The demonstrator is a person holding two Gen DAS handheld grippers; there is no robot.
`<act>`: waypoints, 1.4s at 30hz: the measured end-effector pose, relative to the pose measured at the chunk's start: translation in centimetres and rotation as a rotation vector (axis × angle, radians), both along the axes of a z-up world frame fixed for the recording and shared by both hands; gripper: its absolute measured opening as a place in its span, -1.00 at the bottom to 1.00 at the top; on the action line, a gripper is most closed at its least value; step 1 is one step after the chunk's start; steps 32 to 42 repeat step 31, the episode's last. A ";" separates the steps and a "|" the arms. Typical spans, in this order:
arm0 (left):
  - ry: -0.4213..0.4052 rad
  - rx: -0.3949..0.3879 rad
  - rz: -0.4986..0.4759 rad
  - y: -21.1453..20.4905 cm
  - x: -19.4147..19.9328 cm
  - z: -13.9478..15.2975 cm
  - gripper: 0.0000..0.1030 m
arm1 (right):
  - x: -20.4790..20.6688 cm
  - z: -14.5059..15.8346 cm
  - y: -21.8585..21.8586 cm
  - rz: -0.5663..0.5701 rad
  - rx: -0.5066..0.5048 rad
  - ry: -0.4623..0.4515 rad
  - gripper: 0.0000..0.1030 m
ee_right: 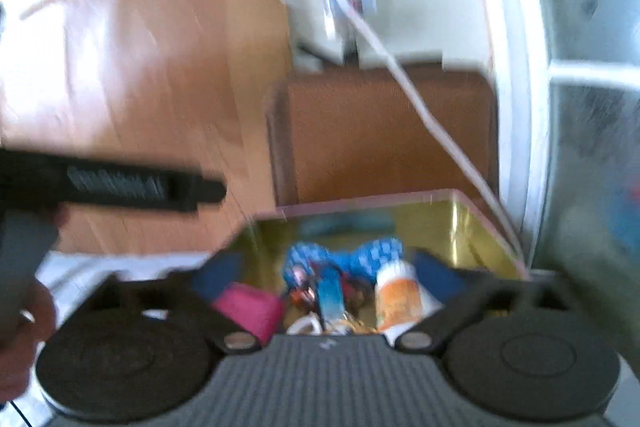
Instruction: Organize rigid objects
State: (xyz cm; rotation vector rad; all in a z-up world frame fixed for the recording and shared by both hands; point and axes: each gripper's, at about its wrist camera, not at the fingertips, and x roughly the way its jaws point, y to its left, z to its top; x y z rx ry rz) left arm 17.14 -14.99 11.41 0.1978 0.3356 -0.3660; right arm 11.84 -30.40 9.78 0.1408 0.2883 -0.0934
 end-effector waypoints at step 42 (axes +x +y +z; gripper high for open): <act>0.058 -0.102 0.146 12.3 -12.0 -3.4 1.00 | -13.8 -1.5 12.3 -0.037 0.116 0.064 1.00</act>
